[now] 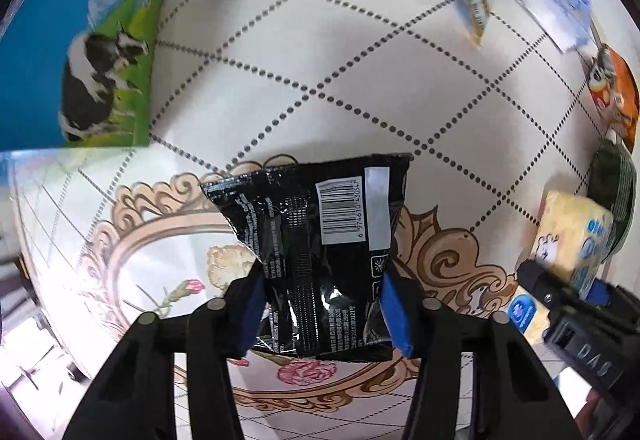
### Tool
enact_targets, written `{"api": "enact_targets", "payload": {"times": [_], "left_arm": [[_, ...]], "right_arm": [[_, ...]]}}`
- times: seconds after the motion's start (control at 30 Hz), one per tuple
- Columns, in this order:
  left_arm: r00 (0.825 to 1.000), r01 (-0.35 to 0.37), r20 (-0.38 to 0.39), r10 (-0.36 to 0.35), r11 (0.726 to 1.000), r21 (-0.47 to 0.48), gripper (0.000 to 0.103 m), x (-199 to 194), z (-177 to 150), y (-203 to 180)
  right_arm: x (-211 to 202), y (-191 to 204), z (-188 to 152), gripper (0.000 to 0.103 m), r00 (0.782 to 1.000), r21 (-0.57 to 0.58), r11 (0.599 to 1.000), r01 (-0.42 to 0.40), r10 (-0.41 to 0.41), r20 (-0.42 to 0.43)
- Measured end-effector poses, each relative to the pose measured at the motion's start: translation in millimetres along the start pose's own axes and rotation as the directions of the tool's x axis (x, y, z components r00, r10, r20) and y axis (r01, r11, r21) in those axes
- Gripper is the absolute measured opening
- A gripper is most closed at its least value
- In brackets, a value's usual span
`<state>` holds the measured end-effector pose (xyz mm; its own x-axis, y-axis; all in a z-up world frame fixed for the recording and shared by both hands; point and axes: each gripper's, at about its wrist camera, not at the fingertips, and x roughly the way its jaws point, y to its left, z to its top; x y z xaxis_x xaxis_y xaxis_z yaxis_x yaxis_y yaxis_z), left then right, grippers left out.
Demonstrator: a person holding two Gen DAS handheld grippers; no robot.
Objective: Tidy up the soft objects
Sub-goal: 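Carry both items into the cardboard box and open both tools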
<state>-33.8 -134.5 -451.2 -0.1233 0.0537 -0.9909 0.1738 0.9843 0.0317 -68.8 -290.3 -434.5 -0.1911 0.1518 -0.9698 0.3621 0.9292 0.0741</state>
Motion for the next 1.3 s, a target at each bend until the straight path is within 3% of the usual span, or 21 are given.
{"api": "enact_targets", "payload": {"times": [0.07,0.13,0.2,0.27,0.37,0.4,0.47,0.6,0.63,0.7,0.8,1.03,1.3], "left_arm": [[1.000,0.004,0.028,-0.004,1.000,0.007,0.045,-17.2,-0.6,-1.1],[0.998,0.027,0.061,-0.028,1.000,0.013,0.045,-66.6,-8.0,15.6],[0.990,0.083,0.112,-0.084,0.996,0.014,0.045,-97.4,-33.0,24.0],[0.976,0.117,0.181,-0.119,0.993,0.022,0.045,-130.1,-37.9,46.4],[0.941,0.150,0.303,-0.153,0.988,0.032,0.045,-197.2,-48.1,79.6],[0.935,0.150,0.321,-0.152,0.988,0.030,0.045,-233.5,-27.0,68.3],[0.915,0.159,0.374,-0.153,0.987,0.016,0.045,-271.3,-30.9,101.4],[0.906,0.152,0.403,-0.128,0.988,-0.028,0.045,-318.1,-5.4,147.9],[0.907,0.150,0.403,-0.120,0.988,-0.042,0.045,-322.2,0.4,159.3],[0.912,0.148,0.396,-0.110,0.987,-0.067,0.045,-331.6,19.0,189.1],[0.924,0.140,0.371,-0.095,0.986,-0.095,0.045,-319.7,49.3,229.5],[0.960,0.216,0.214,-0.180,0.963,-0.163,0.045,-248.4,127.3,309.4],[0.960,0.274,0.090,-0.264,0.954,-0.122,0.046,-187.7,186.2,332.0]], "right_arm": [[-4.1,1.5,-2.2,0.065,1.000,0.010,1.000,-0.024,0.024,0.008],[-14.2,6.9,-6.6,0.065,0.998,0.014,0.998,-0.062,0.062,0.025],[-30.4,14.6,-12.6,0.065,0.994,-0.003,0.995,-0.096,0.096,0.053],[-53.8,30.4,-18.9,0.065,0.986,-0.039,0.989,-0.141,0.144,0.089],[-93.4,65.1,-23.4,0.065,0.970,-0.118,0.976,-0.185,0.201,0.138],[-108.9,78.0,-21.7,0.065,0.965,-0.143,0.971,-0.190,0.211,0.155],[-144.5,108.3,-16.4,0.065,0.950,-0.212,0.954,-0.212,0.252,0.183],[-202.0,173.0,-8.7,0.065,0.921,-0.330,0.912,-0.242,0.323,0.217],[-217.1,160.8,-18.2,0.065,0.917,-0.347,0.905,-0.245,0.333,0.220],[-239.6,185.8,-29.3,0.065,0.911,-0.386,0.890,-0.245,0.347,0.223],[-237.5,240.6,-13.3,0.065,0.918,-0.416,0.881,-0.225,0.335,0.213],[-192.2,359.4,42.1,0.065,0.946,-0.429,0.888,-0.165,0.265,0.184],[-120.4,412.6,107.4,0.065,0.972,-0.394,0.912,-0.117,0.186,0.140]]}}
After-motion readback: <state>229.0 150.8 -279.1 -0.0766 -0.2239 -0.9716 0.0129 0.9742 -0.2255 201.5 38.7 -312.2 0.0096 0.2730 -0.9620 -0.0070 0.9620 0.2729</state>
